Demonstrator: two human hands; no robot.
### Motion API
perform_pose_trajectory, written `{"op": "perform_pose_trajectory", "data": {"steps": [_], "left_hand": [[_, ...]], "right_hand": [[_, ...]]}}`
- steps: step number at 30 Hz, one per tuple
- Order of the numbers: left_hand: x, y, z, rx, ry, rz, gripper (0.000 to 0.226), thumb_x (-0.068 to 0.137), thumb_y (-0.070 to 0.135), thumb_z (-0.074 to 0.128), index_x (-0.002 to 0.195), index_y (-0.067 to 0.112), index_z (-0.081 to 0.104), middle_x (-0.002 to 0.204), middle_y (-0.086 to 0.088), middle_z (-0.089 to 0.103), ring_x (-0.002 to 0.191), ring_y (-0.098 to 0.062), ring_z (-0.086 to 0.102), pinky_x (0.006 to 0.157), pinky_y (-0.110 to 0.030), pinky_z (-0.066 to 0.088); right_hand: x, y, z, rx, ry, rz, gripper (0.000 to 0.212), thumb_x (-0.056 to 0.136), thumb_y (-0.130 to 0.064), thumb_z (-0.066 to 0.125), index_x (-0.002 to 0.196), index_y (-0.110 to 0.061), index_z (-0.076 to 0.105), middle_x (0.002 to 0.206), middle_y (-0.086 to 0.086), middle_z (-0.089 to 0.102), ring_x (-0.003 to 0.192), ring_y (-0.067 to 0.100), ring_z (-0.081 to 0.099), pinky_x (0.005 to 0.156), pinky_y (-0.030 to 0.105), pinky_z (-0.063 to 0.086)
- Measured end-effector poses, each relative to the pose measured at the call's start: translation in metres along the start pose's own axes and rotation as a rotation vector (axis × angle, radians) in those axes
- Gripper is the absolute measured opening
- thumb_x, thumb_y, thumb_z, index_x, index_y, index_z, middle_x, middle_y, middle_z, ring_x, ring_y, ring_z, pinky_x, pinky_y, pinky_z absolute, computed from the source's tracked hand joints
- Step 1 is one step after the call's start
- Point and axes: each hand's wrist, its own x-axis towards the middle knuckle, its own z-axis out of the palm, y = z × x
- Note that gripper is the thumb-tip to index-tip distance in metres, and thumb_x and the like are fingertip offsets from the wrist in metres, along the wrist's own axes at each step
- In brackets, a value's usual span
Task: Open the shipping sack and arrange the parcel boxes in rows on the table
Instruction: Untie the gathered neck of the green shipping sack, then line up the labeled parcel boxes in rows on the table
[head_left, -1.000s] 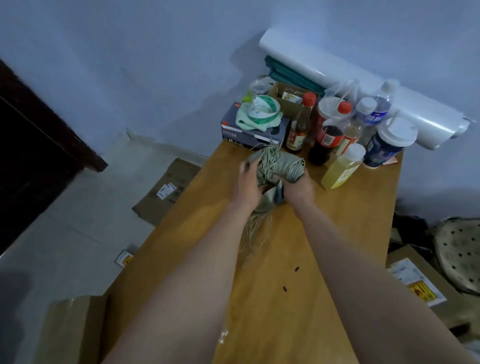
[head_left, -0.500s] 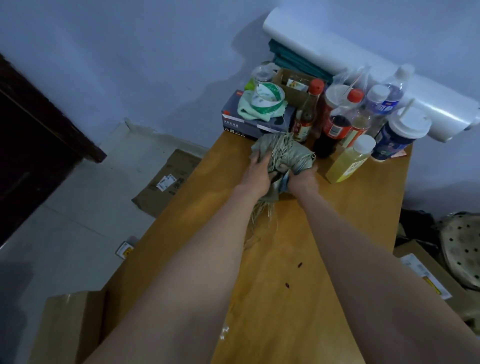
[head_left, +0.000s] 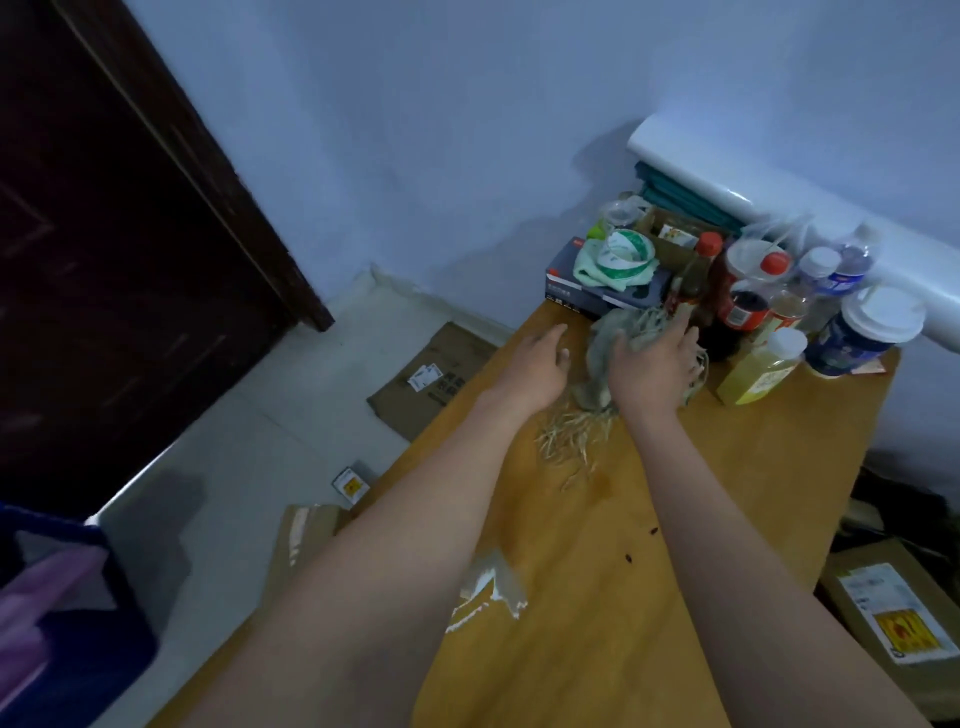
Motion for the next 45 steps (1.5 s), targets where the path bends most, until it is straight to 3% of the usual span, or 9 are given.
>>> {"op": "perform_pose_trajectory", "data": {"steps": [8, 13, 17, 21, 25, 29, 34, 42, 45], "left_hand": [[-0.124, -0.027, -0.090, 0.034, 0.148, -0.143, 0.047, 0.101, 0.019, 0.041, 0.148, 0.015, 0.039, 0.143, -0.019, 0.048, 0.132, -0.034, 0.045, 0.107, -0.034, 0.038], [-0.232, -0.065, -0.144, 0.049, 0.279, -0.319, 0.044, 0.100, 0.019, 0.043, 0.143, 0.016, 0.045, 0.139, -0.020, 0.051, 0.127, -0.032, 0.051, 0.100, -0.031, 0.039], [-0.331, -0.104, -0.174, 0.023, 0.381, -0.467, 0.039, 0.099, 0.019, 0.046, 0.137, 0.015, 0.052, 0.138, -0.019, 0.055, 0.127, -0.032, 0.051, 0.105, -0.033, 0.040], [-0.431, -0.144, -0.189, -0.031, 0.449, -0.594, 0.037, 0.100, 0.019, 0.045, 0.136, 0.013, 0.053, 0.131, -0.016, 0.058, 0.117, -0.032, 0.057, 0.099, -0.034, 0.045], [-0.528, -0.185, -0.190, -0.062, 0.494, -0.711, 0.038, 0.098, 0.019, 0.045, 0.134, 0.014, 0.055, 0.129, -0.012, 0.063, 0.110, -0.029, 0.062, 0.088, -0.028, 0.046], [-0.610, -0.214, -0.176, -0.106, 0.527, -0.796, 0.037, 0.097, 0.014, 0.043, 0.130, 0.010, 0.061, 0.134, -0.012, 0.060, 0.120, -0.031, 0.056, 0.095, -0.029, 0.044], [-0.688, -0.247, -0.150, -0.210, 0.552, -0.898, 0.036, 0.098, 0.016, 0.045, 0.129, 0.011, 0.060, 0.134, -0.012, 0.060, 0.117, -0.034, 0.056, 0.093, -0.035, 0.046], [-0.732, -0.294, -0.109, -0.457, 0.517, -0.977, 0.036, 0.098, 0.023, 0.045, 0.132, 0.018, 0.057, 0.129, -0.015, 0.059, 0.112, -0.036, 0.059, 0.079, -0.038, 0.050], [-0.728, -0.309, -0.100, -0.521, 0.486, -0.958, 0.036, 0.099, 0.019, 0.045, 0.133, 0.016, 0.055, 0.126, -0.016, 0.060, 0.087, -0.025, 0.059, 0.069, -0.028, 0.043]], "right_hand": [[-0.115, -0.086, -0.001, 0.055, -0.362, -0.275, 0.058, 0.102, -0.033, 0.042, 0.151, -0.007, 0.028, 0.145, 0.018, 0.046, 0.132, 0.037, 0.044, 0.105, 0.045, 0.040], [-0.213, -0.124, -0.001, 0.010, -0.652, -0.343, 0.050, 0.101, -0.027, 0.044, 0.144, -0.001, 0.036, 0.139, 0.020, 0.051, 0.128, 0.035, 0.049, 0.100, 0.036, 0.041], [-0.299, -0.143, -0.004, -0.048, -0.823, -0.391, 0.061, 0.101, -0.031, 0.044, 0.153, -0.007, 0.024, 0.150, 0.016, 0.042, 0.137, 0.034, 0.040, 0.109, 0.037, 0.034], [-0.376, -0.149, -0.002, -0.121, -0.940, -0.464, 0.062, 0.100, -0.030, 0.045, 0.153, -0.008, 0.023, 0.152, 0.015, 0.038, 0.140, 0.034, 0.036, 0.111, 0.035, 0.031], [-0.448, -0.147, 0.002, -0.213, -1.037, -0.529, 0.061, 0.099, -0.029, 0.045, 0.153, -0.009, 0.023, 0.151, 0.014, 0.039, 0.137, 0.034, 0.039, 0.109, 0.036, 0.034], [-0.522, -0.143, 0.005, -0.325, -1.120, -0.610, 0.059, 0.099, -0.028, 0.044, 0.152, -0.009, 0.025, 0.153, 0.012, 0.036, 0.138, 0.033, 0.039, 0.108, 0.036, 0.034], [-0.603, -0.120, 0.022, -0.482, -1.217, -0.680, 0.052, 0.098, -0.028, 0.049, 0.144, -0.004, 0.039, 0.147, 0.015, 0.043, 0.134, 0.032, 0.044, 0.106, 0.036, 0.037], [-0.678, -0.071, 0.070, -0.739, -1.200, -0.777, 0.038, 0.093, -0.017, 0.055, 0.129, -0.006, 0.055, 0.132, 0.014, 0.059, 0.120, 0.031, 0.057, 0.091, 0.030, 0.047], [-0.683, -0.057, 0.089, -0.842, -1.182, -0.855, 0.034, 0.092, -0.017, 0.055, 0.124, -0.008, 0.058, 0.128, 0.014, 0.061, 0.117, 0.032, 0.059, 0.087, 0.030, 0.048]]}}
